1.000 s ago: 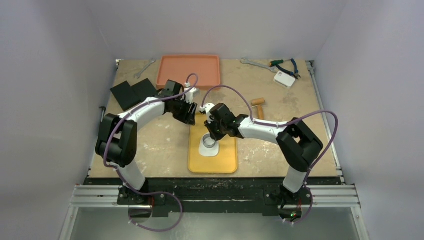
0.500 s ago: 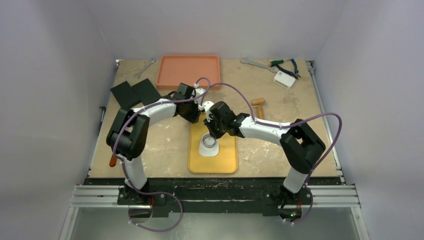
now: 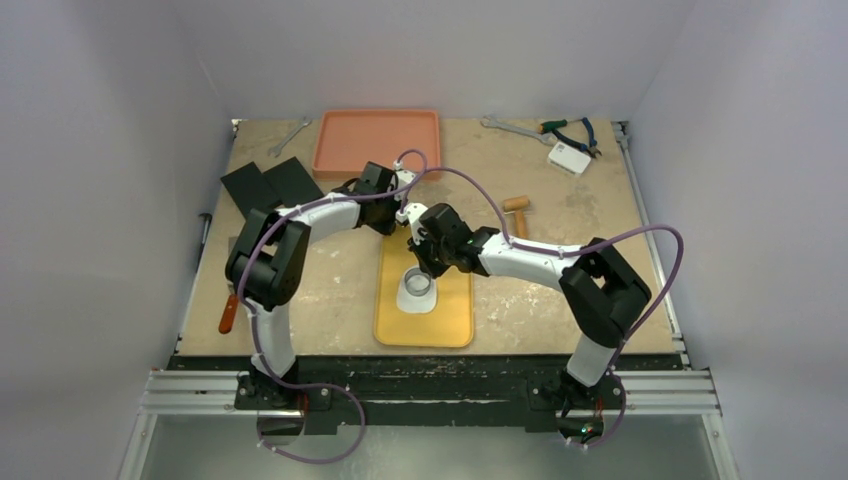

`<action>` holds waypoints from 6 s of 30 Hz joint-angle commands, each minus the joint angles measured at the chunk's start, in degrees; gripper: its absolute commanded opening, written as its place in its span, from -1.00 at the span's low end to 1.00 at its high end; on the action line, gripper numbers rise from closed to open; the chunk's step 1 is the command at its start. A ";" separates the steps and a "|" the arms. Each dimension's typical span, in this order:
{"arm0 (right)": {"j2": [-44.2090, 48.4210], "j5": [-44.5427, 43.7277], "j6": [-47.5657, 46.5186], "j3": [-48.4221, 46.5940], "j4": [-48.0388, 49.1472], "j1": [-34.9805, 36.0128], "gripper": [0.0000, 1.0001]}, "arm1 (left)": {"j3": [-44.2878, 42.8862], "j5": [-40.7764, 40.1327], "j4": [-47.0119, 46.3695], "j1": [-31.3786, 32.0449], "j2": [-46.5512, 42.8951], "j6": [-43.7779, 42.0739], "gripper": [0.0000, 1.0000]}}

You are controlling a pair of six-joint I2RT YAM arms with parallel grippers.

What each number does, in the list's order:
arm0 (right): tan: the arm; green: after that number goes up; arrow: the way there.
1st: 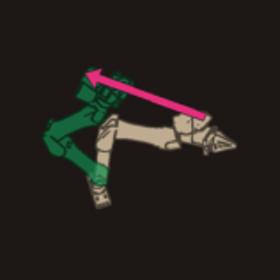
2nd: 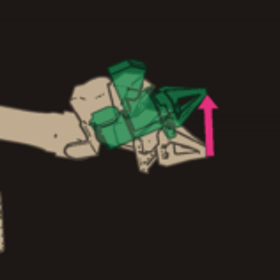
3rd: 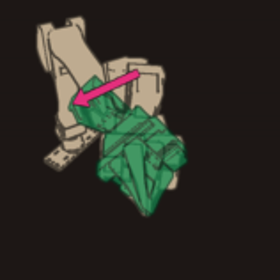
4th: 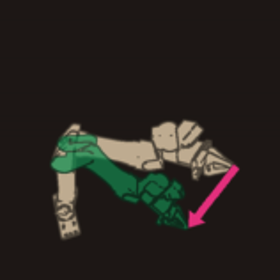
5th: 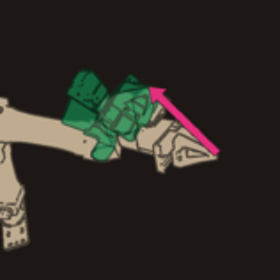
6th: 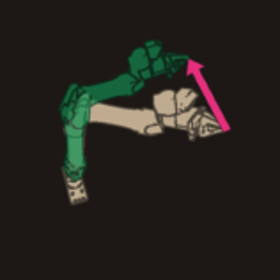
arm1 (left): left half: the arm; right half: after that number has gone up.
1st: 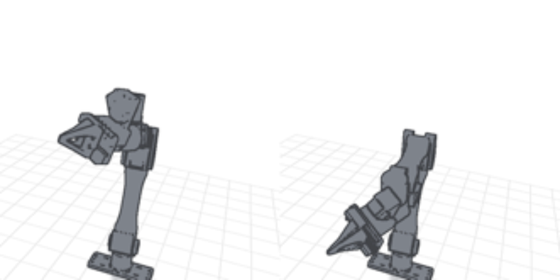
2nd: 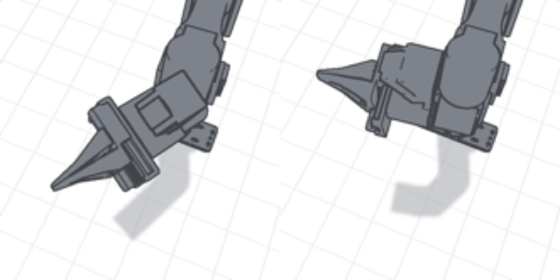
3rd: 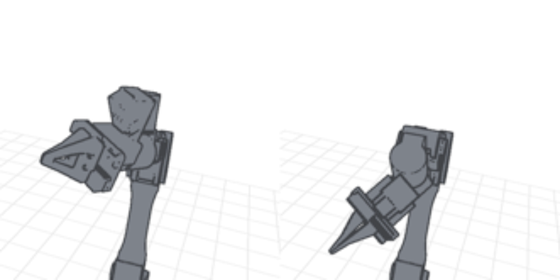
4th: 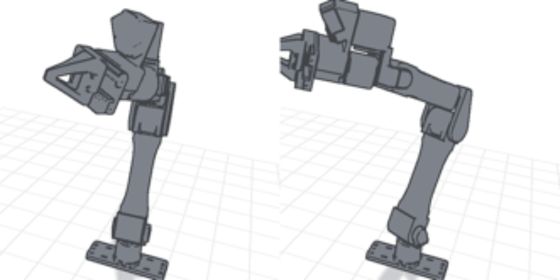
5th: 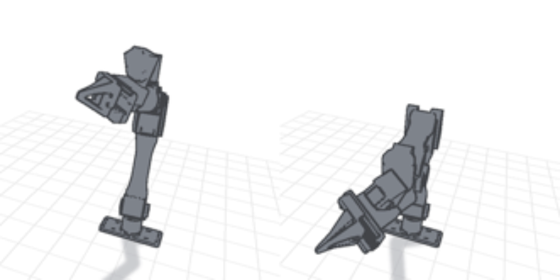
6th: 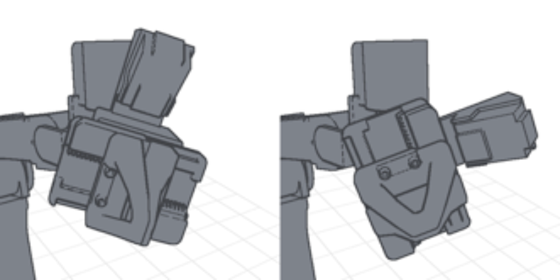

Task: Roll out the dumpling wrappers from the dough
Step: Press the dumpling wrapper on the work surface.

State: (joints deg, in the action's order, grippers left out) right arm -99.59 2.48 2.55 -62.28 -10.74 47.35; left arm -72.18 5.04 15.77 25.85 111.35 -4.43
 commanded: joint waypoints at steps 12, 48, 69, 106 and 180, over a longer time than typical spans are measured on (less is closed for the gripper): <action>0.41 1.91 -2.14 1.89 3.67 0.37 -0.71 | 7.51 -2.79 -4.62 0.08 -4.08 3.99 -1.00; 6.00 -6.09 0.67 10.51 8.36 3.66 -1.00 | 9.47 -3.10 -7.31 -0.01 -3.97 7.51 -1.00; 1.22 -12.81 -2.01 6.51 5.39 5.72 -1.00 | 8.99 -1.99 -7.06 -0.01 -3.65 6.47 -1.00; 1.82 -15.20 -2.99 -1.79 2.29 9.25 -0.33 | 0.81 11.15 1.43 -1.27 -8.94 2.14 -0.19; 6.42 -1.94 29.28 10.59 2.33 -1.20 -1.00 | 9.54 25.19 10.37 4.04 -4.48 9.15 -1.00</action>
State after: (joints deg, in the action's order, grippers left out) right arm -94.74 2.46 30.02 -53.12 -6.44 45.80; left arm -62.13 32.88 25.54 29.58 102.96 5.08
